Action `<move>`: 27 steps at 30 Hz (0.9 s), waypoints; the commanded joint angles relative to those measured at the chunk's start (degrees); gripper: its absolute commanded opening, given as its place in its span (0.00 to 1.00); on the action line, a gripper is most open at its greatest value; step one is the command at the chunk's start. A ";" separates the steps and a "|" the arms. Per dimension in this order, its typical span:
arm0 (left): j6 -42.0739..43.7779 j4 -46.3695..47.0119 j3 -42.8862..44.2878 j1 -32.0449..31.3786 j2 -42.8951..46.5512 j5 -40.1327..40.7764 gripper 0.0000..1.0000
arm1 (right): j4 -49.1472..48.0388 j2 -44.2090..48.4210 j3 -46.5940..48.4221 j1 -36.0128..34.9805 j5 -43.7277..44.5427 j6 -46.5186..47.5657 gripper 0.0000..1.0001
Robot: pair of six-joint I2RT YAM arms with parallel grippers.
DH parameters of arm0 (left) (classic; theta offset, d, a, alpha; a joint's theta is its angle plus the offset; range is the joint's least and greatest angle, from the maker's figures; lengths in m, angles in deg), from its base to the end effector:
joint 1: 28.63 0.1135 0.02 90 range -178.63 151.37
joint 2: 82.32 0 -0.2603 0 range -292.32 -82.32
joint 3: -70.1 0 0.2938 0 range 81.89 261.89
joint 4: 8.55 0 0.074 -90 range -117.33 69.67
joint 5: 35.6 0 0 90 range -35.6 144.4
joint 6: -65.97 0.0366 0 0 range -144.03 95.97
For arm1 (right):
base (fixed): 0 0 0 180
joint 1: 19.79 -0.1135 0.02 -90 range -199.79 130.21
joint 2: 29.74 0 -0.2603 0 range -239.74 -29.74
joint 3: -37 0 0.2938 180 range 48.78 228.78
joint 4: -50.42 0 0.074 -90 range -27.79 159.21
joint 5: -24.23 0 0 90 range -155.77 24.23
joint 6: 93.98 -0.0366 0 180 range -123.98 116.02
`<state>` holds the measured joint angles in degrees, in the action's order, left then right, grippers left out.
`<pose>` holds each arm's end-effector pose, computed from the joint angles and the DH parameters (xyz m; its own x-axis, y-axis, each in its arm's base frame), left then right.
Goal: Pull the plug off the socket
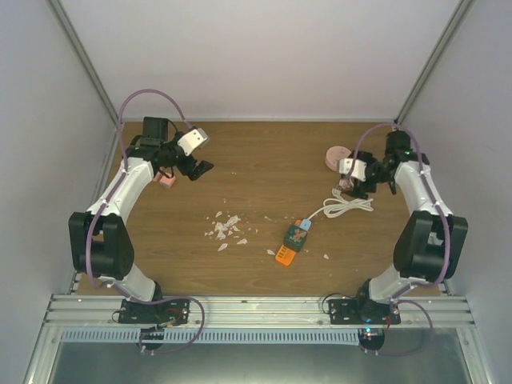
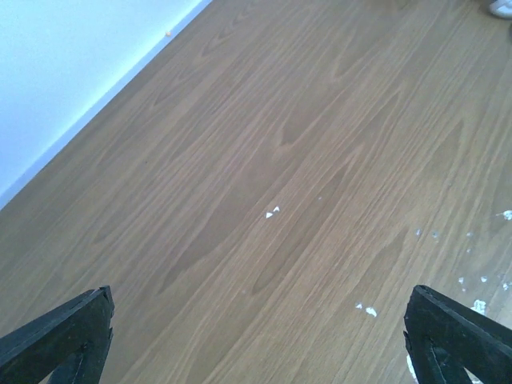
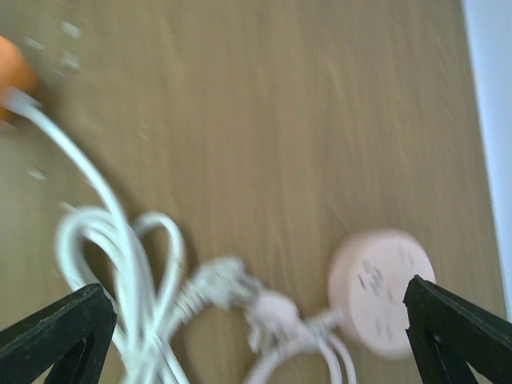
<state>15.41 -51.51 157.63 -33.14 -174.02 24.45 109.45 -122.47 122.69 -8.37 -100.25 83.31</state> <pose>0.3900 -0.0491 0.2748 -0.3059 0.5763 -0.7579 0.7783 0.6099 0.1496 0.3631 -0.0522 0.2423 0.0194 -0.8440 -0.5361 -0.8979 0.2211 -0.3807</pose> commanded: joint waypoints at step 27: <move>1.94 -2.97 -2.20 -0.14 4.42 -6.81 0.99 | 6.80 -8.64 -10.81 -30.44 4.64 24.68 0.97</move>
<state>16.30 -54.52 155.82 -33.14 -170.85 18.83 115.02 -128.42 110.19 -37.22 -96.05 107.26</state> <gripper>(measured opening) 0.990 0.982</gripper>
